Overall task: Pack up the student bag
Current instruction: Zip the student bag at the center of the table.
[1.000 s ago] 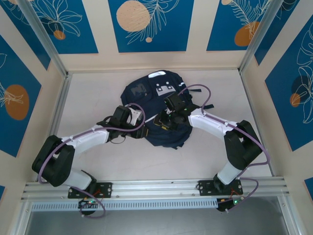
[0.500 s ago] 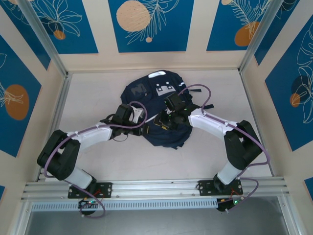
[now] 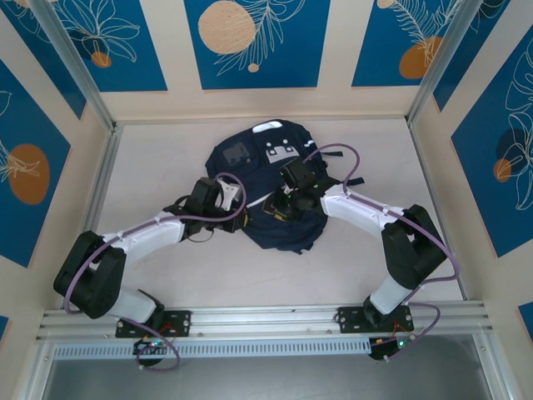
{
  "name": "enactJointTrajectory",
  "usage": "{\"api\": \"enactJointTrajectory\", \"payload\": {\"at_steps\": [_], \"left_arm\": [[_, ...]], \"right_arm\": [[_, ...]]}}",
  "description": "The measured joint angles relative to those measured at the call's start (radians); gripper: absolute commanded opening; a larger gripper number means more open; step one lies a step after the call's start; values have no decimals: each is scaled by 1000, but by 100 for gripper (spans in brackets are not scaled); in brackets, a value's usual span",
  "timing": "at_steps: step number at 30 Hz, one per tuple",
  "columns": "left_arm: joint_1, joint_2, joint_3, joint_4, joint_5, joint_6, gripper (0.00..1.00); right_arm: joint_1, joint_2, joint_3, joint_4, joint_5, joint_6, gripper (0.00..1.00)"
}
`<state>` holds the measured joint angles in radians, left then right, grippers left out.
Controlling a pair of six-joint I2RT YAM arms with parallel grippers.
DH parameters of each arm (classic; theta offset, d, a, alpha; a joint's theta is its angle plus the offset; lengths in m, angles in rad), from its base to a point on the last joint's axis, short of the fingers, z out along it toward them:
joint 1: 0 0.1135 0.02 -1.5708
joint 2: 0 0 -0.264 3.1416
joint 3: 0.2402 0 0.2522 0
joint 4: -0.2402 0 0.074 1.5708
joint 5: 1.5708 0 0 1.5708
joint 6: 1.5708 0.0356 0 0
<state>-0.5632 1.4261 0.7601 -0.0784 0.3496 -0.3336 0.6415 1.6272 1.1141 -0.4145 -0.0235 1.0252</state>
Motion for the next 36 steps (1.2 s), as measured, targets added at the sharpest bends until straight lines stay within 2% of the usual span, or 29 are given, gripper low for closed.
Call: {"api": "enactJointTrajectory", "payload": {"at_steps": [9, 17, 33, 34, 35, 36], "left_arm": [[-14, -89, -34, -33, -1, 3, 0], [-86, -90, -35, -42, -45, 4, 0], [-180, 3, -26, 25, -41, -7, 0], [-180, 3, -26, 32, -39, -13, 0], [-180, 3, -26, 38, -34, -19, 8], [-181, 3, -26, 43, -27, -27, 12]], "right_arm": [[0, 26, 0, 18, -16, 30, 23], [0, 52, 8, 18, -19, 37, 23], [-6, 52, 7, 10, -23, 40, 22], [-10, 50, 3, 12, -23, 40, 24], [-15, 43, -3, 14, -23, 41, 26], [-19, 33, -11, 16, -22, 40, 28]]}}
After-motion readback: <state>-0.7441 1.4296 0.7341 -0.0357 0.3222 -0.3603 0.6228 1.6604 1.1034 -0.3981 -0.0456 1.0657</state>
